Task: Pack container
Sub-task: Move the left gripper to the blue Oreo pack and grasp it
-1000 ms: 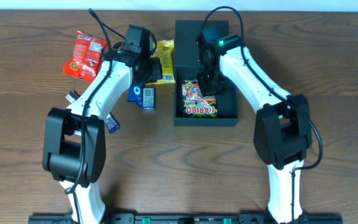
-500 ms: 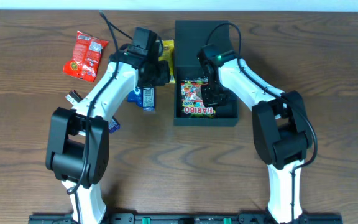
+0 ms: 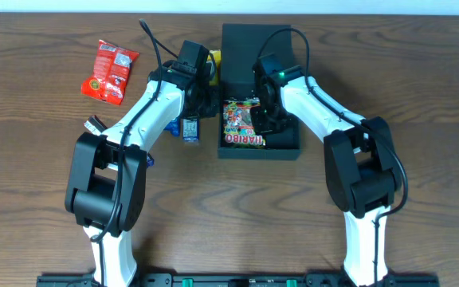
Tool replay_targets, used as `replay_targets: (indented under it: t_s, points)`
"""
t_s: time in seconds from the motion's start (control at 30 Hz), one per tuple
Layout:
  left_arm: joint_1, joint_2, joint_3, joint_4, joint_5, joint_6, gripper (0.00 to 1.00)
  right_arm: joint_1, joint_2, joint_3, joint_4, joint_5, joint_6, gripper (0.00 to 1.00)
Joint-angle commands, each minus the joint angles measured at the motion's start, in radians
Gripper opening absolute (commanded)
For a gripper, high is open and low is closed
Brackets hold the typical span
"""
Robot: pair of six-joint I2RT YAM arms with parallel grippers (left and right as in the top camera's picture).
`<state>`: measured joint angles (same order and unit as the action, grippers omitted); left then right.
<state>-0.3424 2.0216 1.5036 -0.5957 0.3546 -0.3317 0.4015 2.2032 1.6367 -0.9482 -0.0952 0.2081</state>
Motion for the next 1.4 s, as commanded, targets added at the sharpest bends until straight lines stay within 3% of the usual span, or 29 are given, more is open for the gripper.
replay_targets:
  t_s: [0.0,0.2,0.23,0.3,0.37,0.4,0.47,0.6,0.7,1.03,1.07,1.13,1.37]
  points:
    - [0.000,0.012,0.003,-0.002,0.005,0.021,0.06,0.005,-0.020,-0.002,-0.007,-0.055,-0.023,0.01]
    - [0.010,-0.002,0.008,0.000,0.001,0.021,0.06,0.004,-0.090,0.050,-0.029,-0.033,-0.022,0.03]
    - [0.015,-0.008,0.011,0.001,-0.008,0.021,0.06,0.004,-0.111,0.056,-0.030,-0.016,-0.022,0.11]
    - [0.024,-0.027,0.019,0.001,-0.056,0.022,0.06,0.004,-0.153,0.063,-0.030,0.022,-0.022,0.37]
    - [0.031,-0.047,0.023,0.001,-0.154,0.021,0.05,0.004,-0.195,0.065,-0.027,0.049,-0.022,0.52]
    - [0.032,-0.055,0.024,0.002,-0.213,0.021,0.05,0.004,-0.220,0.065,-0.023,0.064,-0.022,0.64]
    - [0.034,-0.061,0.024,0.002,-0.311,0.022,0.08,0.003,-0.271,0.065,-0.008,0.087,-0.023,0.73]
    - [0.035,-0.060,0.023,0.007,-0.447,0.052,0.52,-0.001,-0.362,0.065,0.044,0.137,-0.023,0.85]
    - [0.035,-0.060,0.023,0.025,-0.475,0.156,0.96,-0.013,-0.406,0.065,0.075,0.151,-0.023,0.90]
    - [0.084,0.013,0.021,0.017,-0.519,0.401,0.97,-0.064,-0.426,0.065,0.072,0.151,-0.031,0.90]
    - [0.091,0.021,0.021,0.011,-0.518,0.399,1.00,-0.064,-0.426,0.065,0.069,0.151,-0.031,0.90]
    - [0.103,0.031,0.021,0.000,-0.510,0.399,0.92,-0.064,-0.426,0.065,0.061,0.151,-0.031,0.90]
    - [0.122,0.050,0.021,0.000,-0.446,0.400,0.89,-0.064,-0.426,0.065,0.055,0.151,-0.030,0.90]
